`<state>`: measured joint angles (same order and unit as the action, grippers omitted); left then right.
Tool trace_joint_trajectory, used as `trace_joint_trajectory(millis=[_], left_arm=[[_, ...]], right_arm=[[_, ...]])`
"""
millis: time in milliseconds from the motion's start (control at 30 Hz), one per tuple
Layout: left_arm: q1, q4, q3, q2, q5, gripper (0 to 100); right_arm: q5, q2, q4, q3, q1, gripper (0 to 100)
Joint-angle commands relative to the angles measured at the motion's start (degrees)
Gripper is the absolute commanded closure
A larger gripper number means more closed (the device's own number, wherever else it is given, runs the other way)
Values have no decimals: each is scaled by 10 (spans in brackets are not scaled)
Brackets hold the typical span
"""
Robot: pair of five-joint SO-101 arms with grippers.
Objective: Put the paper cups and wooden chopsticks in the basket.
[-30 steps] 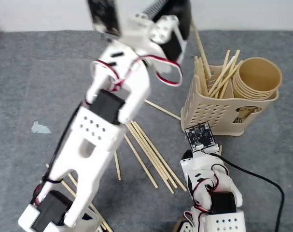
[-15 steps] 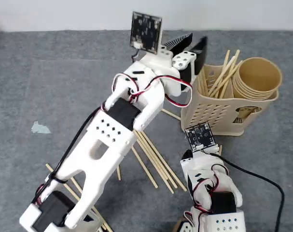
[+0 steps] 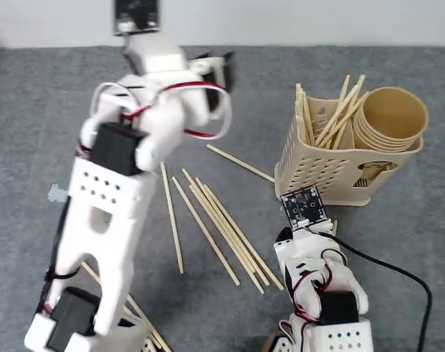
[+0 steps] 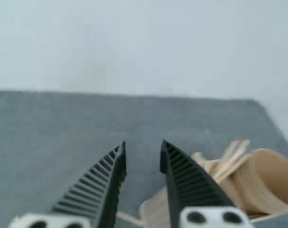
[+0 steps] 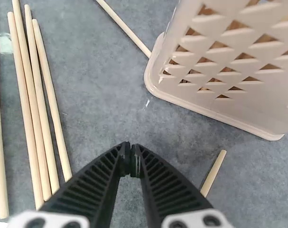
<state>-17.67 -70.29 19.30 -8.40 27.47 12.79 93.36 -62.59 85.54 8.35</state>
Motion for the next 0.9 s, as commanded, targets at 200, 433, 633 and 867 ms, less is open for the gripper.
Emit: trace_joint_trajectory(millis=[200, 433, 633, 867], left_arm=[[136, -205, 28, -24, -18, 915], [267, -302, -35, -25, -65, 917], [367, -301, -195, -26, -142, 918], [455, -259, -309, -27, -222, 915]], right_arm=[[6, 8, 4, -25, 0, 990], [6, 8, 4, -25, 0, 990], [6, 8, 4, -25, 0, 990], [6, 8, 4, -25, 0, 990]])
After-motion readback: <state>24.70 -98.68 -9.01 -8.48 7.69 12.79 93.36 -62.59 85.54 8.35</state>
